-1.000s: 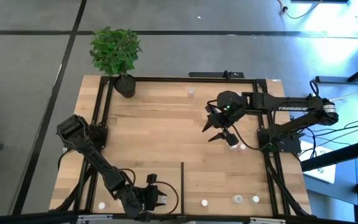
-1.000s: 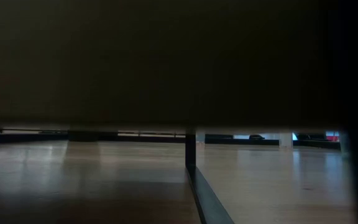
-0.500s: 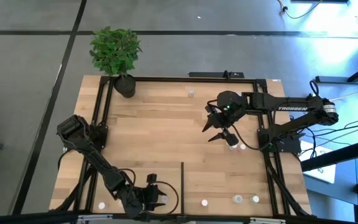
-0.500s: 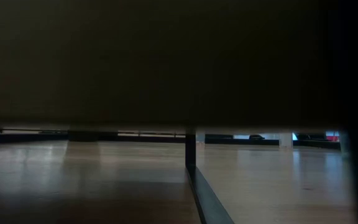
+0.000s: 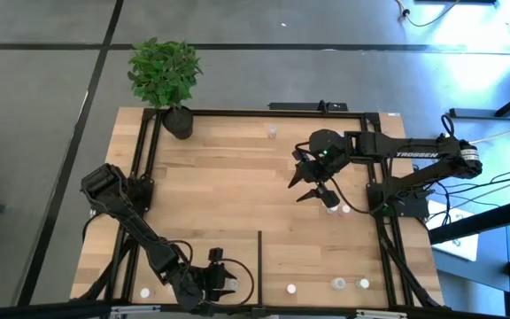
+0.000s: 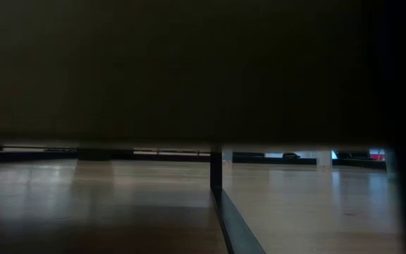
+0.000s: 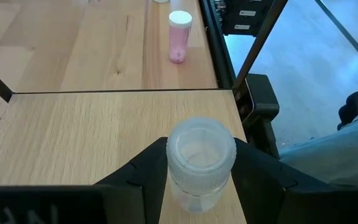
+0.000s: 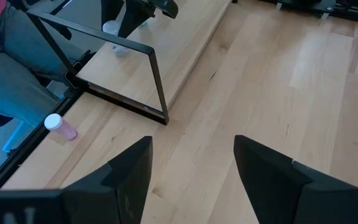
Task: Pick and place medicine bottles onto shelf by color
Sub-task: Put the bottom transparent pill bottle on the shelf
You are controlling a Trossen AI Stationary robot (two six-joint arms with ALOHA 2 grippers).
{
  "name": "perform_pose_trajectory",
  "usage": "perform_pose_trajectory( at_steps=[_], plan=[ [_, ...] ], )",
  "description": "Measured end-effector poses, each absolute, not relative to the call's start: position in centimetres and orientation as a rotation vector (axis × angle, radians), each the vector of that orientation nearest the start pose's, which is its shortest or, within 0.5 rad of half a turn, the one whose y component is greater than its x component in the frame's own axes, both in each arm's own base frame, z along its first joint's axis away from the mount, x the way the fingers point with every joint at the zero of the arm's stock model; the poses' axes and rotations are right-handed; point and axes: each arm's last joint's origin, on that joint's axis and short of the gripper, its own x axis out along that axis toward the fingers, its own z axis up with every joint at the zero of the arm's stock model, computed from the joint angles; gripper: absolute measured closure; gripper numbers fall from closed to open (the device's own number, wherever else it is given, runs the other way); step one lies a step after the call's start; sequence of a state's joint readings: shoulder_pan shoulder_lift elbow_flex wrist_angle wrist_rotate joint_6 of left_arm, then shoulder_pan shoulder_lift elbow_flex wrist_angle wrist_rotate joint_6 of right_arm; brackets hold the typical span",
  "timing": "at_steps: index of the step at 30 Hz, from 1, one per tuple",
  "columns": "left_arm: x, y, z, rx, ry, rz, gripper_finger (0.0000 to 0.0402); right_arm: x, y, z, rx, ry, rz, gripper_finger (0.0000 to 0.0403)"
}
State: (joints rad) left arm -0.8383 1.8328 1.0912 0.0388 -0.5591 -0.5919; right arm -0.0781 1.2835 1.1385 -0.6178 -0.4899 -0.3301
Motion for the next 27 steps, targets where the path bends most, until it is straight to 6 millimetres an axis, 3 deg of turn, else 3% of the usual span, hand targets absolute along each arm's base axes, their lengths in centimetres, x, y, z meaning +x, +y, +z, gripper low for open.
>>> perform_pose_trajectory(
  at_steps=[27],
  plan=[
    [26.5,-27.31,17.79,-0.156,0.588,-0.091,0.0244,26.4,-0.71,31.62,-0.095,0.662,0.506,0.0175]
  ],
)
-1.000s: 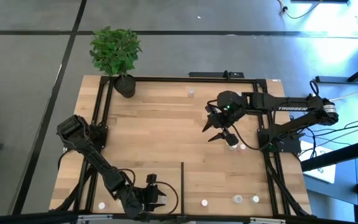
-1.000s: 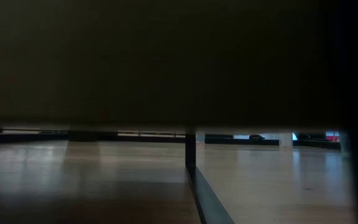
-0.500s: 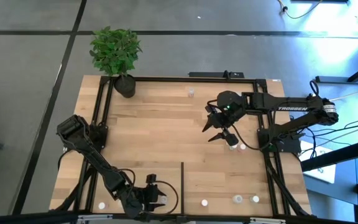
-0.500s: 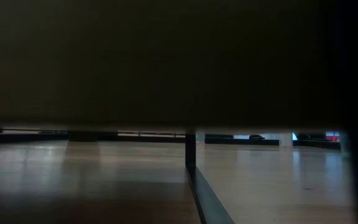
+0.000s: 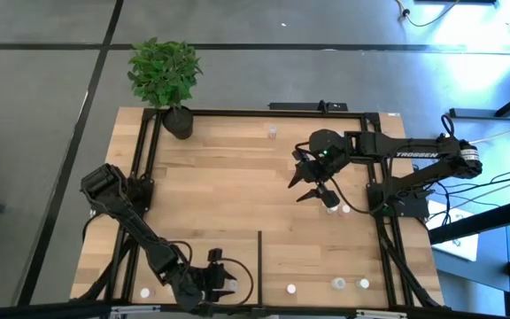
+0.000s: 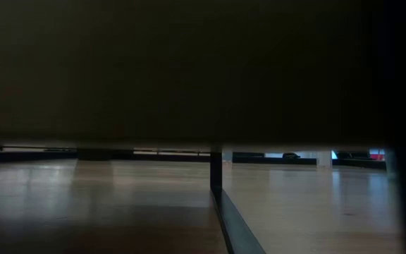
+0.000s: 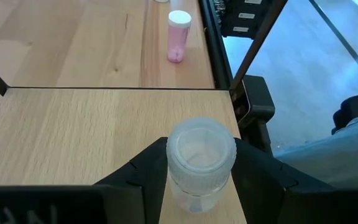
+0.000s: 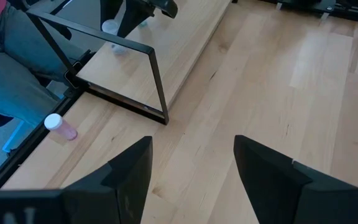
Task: Pick and place medicine bottles onto shelf by color
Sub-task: Put the bottom transparent pill bottle on the shelf, then put the top green pill bottle on the shelf aligned with the other green pill bottle
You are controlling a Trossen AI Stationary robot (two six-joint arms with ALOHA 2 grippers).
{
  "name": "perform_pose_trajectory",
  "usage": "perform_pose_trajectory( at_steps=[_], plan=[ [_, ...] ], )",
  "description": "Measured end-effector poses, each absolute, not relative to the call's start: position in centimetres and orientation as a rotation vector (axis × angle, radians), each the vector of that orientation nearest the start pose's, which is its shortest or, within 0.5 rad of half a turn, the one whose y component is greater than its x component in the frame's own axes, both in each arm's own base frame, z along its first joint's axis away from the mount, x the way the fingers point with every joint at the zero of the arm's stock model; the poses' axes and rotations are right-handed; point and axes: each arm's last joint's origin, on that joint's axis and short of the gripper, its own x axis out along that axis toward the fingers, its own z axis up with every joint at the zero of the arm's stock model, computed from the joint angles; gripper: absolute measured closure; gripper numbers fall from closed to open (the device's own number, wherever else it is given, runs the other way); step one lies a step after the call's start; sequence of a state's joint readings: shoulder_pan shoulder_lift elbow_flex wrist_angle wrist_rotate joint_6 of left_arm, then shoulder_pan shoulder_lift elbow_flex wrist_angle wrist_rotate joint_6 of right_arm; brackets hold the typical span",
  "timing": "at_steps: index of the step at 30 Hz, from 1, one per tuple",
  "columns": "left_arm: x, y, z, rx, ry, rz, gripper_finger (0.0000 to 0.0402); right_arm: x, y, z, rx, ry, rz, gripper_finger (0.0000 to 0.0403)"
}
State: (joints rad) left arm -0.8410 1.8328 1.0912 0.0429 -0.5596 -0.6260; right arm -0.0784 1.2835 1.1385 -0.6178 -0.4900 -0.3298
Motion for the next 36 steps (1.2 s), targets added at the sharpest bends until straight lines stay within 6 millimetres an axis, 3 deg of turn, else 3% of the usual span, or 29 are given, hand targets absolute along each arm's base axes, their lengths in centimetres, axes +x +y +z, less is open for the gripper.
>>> perform_pose_trajectory(
  at_steps=[22,31,36],
  plan=[
    [26.51,-27.21,17.77,-0.138,0.576,-0.065,0.0243,26.4,-0.7,31.62,-0.095,0.662,0.506,0.0175],
    [26.53,-27.19,17.77,-0.145,0.574,-0.061,0.0172,26.4,-0.7,31.62,-0.096,0.662,0.507,0.0175],
    [26.55,-27.21,17.81,-0.149,0.571,-0.061,0.0164,26.4,-0.7,31.62,-0.095,0.662,0.506,0.0175]
  ],
)
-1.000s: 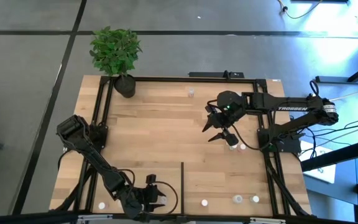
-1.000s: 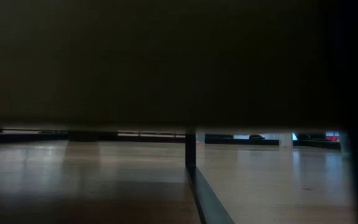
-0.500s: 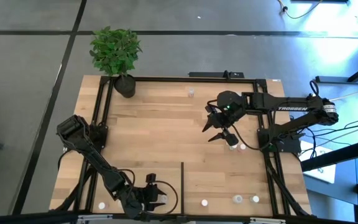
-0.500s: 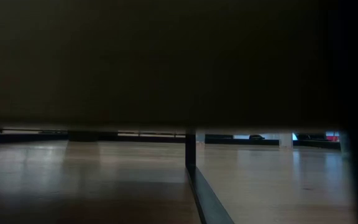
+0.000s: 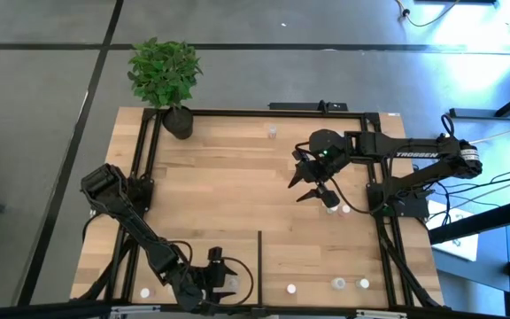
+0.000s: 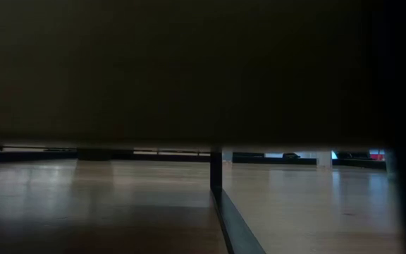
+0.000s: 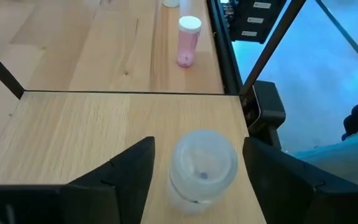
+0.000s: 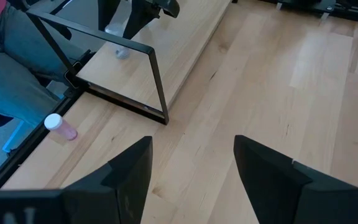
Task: Pick and place medicine bottles onto shelf by color
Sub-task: Put the top green pill bottle on the shelf aligned with the other green pill bottle
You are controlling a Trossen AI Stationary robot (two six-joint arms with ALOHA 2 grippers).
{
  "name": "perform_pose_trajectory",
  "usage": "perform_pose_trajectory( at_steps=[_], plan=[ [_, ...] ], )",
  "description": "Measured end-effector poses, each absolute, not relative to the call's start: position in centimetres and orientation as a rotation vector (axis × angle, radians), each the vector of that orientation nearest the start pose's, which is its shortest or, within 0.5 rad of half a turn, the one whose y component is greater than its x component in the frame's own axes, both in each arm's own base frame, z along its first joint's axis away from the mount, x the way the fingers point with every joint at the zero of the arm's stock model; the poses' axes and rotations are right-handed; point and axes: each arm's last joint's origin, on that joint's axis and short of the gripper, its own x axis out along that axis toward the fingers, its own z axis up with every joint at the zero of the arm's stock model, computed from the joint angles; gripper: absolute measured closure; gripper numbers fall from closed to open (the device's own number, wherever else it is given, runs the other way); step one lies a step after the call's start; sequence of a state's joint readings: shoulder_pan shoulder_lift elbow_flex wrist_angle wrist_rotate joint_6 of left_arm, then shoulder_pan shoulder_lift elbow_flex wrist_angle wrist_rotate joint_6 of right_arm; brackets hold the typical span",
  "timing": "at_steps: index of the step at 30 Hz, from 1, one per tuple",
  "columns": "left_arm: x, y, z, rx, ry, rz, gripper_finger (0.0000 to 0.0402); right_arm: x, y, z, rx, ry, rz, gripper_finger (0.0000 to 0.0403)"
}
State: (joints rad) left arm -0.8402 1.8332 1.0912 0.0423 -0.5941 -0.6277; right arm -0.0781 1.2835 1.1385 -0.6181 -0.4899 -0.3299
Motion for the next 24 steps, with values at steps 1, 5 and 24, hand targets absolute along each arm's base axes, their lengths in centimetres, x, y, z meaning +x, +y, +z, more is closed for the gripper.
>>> perform_pose_trajectory(
  at_steps=[1,5,24],
  plan=[
    [26.6,-27.2,17.8,-0.153,0.567,-0.062,0.0164,26.4,-0.7,31.6,-0.095,0.662,0.506,0.0175],
    [26.5,-27.5,18.2,-0.165,0.545,-0.077,0.0164,26.4,-0.7,31.6,-0.095,0.662,0.507,0.0175],
    [23.5,-24.8,24.6,0.013,0.501,-0.068,0.0165,26.4,-0.7,31.6,-0.096,0.662,0.506,0.0175]
  ],
)
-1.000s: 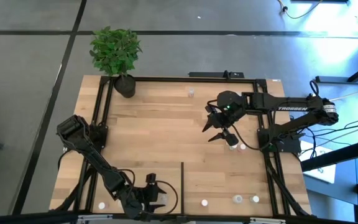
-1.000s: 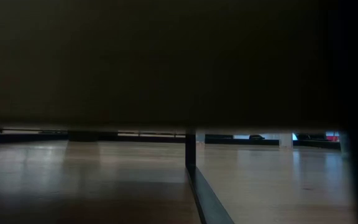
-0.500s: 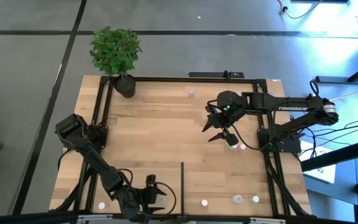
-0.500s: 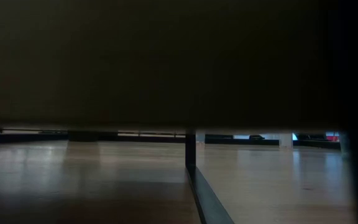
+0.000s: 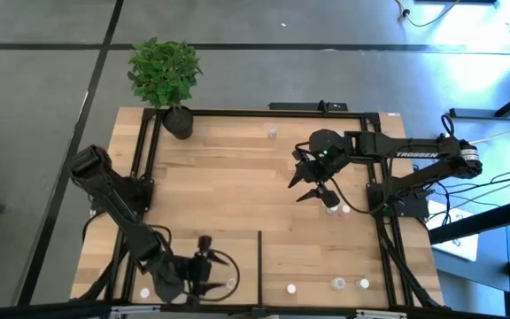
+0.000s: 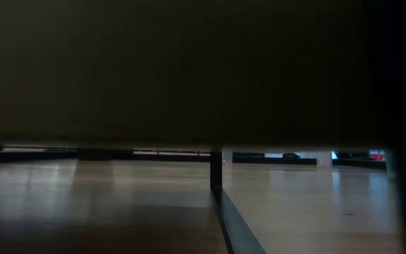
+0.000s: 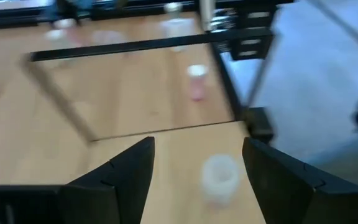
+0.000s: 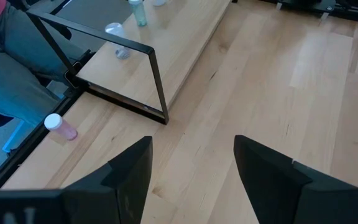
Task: Pick and place medicine bottles onto shelf by color
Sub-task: Put the top green pill bottle on the shelf aligned with the other green pill bottle
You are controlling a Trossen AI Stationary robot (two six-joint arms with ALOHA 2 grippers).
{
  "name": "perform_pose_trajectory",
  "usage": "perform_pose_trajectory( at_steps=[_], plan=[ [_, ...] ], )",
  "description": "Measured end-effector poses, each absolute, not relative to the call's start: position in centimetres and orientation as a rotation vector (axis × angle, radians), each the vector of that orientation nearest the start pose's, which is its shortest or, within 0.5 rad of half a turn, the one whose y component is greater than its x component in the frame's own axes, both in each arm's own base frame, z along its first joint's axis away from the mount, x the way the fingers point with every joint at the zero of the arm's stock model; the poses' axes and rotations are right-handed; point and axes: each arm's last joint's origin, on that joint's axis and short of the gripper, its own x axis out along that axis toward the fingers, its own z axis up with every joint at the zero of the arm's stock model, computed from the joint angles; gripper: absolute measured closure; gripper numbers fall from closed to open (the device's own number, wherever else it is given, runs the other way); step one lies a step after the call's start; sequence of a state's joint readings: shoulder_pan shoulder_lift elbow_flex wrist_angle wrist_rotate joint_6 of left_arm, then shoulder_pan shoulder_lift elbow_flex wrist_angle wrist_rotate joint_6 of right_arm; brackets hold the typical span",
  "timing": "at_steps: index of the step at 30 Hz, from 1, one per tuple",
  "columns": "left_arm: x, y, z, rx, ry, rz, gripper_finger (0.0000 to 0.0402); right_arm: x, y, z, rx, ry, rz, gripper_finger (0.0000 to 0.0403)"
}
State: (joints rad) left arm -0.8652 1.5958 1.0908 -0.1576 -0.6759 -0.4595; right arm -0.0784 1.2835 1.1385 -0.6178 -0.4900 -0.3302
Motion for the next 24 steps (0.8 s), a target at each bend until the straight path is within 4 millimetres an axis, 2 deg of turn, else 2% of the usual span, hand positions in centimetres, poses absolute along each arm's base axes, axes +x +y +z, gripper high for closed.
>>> perform_pose_trajectory(
  at_steps=[7,11,18,24],
  plan=[
    [22.1,-21.2,26.8,0.028,0.53,0.112,0.0164,26.4,-0.7,31.6,-0.095,0.662,0.507,0.0175],
    [22.2,-18.7,27.7,0.041,0.559,0.186,0.0166,26.4,-0.7,31.6,-0.096,0.662,0.506,0.0175],
    [22.9,-14.0,27.5,0.047,0.725,0.321,0.0164,26.4,-0.7,31.6,-0.096,0.661,0.507,0.0175],
    [23.9,-11.6,26.7,0.009,0.816,0.363,0.0165,26.4,-0.7,31.6,-0.096,0.659,0.506,0.0175]
  ],
)
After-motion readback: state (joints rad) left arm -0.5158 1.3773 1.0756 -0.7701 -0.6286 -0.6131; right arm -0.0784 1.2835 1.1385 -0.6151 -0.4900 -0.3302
